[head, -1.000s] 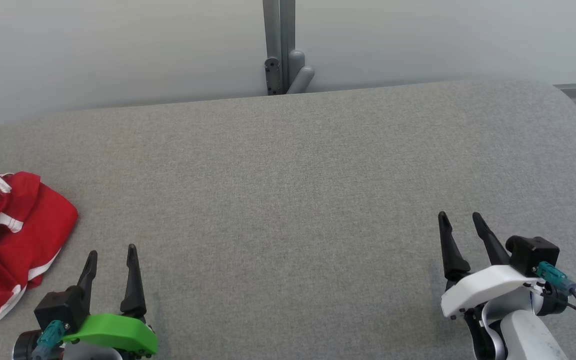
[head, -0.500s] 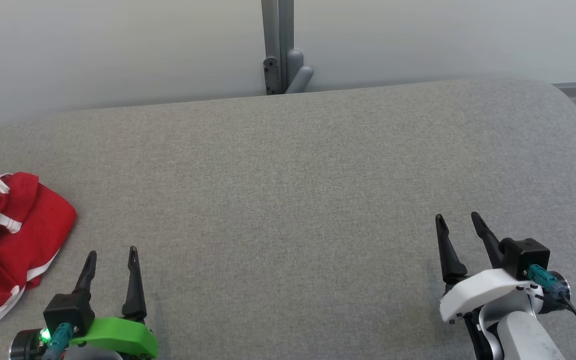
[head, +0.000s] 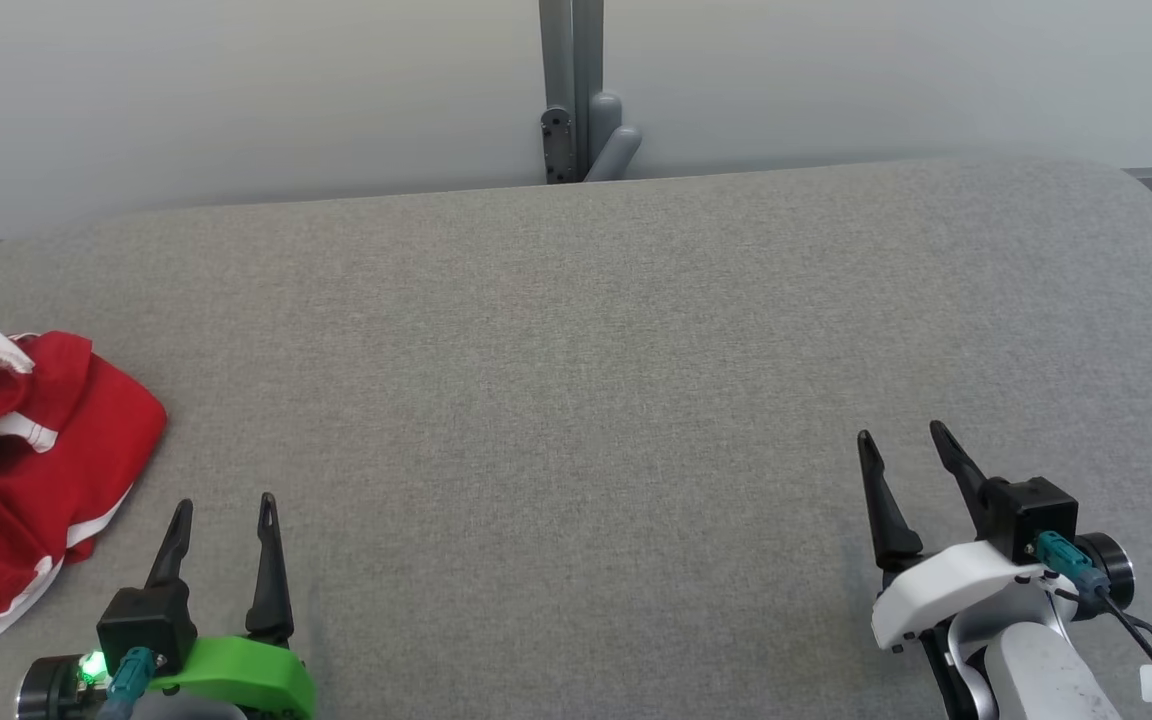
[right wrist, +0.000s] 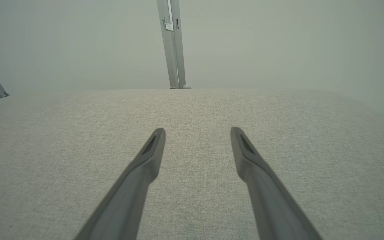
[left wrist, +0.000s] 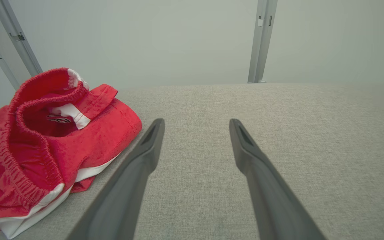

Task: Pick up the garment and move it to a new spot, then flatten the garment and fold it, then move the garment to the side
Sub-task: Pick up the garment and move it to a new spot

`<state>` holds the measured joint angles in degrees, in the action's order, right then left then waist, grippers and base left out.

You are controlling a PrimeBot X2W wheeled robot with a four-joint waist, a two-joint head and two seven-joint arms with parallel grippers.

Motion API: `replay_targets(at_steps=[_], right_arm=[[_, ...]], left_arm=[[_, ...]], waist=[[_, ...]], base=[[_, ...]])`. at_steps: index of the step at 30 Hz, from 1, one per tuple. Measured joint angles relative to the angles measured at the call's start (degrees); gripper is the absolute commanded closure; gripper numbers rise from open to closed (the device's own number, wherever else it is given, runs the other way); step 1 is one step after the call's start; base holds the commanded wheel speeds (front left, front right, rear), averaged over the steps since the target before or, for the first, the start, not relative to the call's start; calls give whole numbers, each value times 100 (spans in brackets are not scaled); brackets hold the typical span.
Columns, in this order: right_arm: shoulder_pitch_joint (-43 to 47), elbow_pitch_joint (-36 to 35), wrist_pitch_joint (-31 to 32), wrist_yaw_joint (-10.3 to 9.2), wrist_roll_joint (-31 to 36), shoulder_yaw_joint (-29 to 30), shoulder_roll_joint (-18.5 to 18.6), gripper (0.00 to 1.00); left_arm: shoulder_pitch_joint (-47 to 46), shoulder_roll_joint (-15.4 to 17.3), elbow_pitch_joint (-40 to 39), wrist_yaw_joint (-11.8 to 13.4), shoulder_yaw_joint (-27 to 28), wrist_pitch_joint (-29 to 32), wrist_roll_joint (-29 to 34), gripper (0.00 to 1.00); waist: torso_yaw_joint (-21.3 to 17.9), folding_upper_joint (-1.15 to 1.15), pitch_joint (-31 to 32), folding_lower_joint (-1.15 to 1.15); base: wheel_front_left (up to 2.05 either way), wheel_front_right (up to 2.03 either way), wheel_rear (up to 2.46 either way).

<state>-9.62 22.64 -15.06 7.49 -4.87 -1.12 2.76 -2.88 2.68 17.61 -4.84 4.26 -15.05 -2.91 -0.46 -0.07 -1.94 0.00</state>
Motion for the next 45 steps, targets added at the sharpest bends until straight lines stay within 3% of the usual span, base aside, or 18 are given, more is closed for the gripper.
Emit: replay_targets(at_steps=[11, 19, 31, 36, 45], right_arm=[[-8, 22, 0, 0, -71, -215, 1, 0], [-9, 88, 0, 1, -240, -489, -1, 0], [-255, 281, 0, 1, -393, -999, -5, 0], [-328, 338, 0, 1, -379, -1060, -5, 0], [-233, 293, 0, 1, -353, -824, -3, 0]], left_arm=[[40, 2, 127, 76, 48, -9, -102, 0], [136, 4, 483, 208, 163, -9, -227, 0], [359, 12, 559, 136, 709, -9, -503, 0], [381, 12, 402, 178, 754, -9, -554, 0], [322, 10, 621, 79, 692, -9, -814, 0]], waist=[[673, 0, -49, 0], [1544, 0, -63, 0], [2860, 0, -77, 0], [3077, 0, -168, 0], [3071, 0, -277, 0]], base=[[0, 0, 0], [0, 0, 0], [0, 0, 0], [0, 0, 0], [0, 0, 0]])
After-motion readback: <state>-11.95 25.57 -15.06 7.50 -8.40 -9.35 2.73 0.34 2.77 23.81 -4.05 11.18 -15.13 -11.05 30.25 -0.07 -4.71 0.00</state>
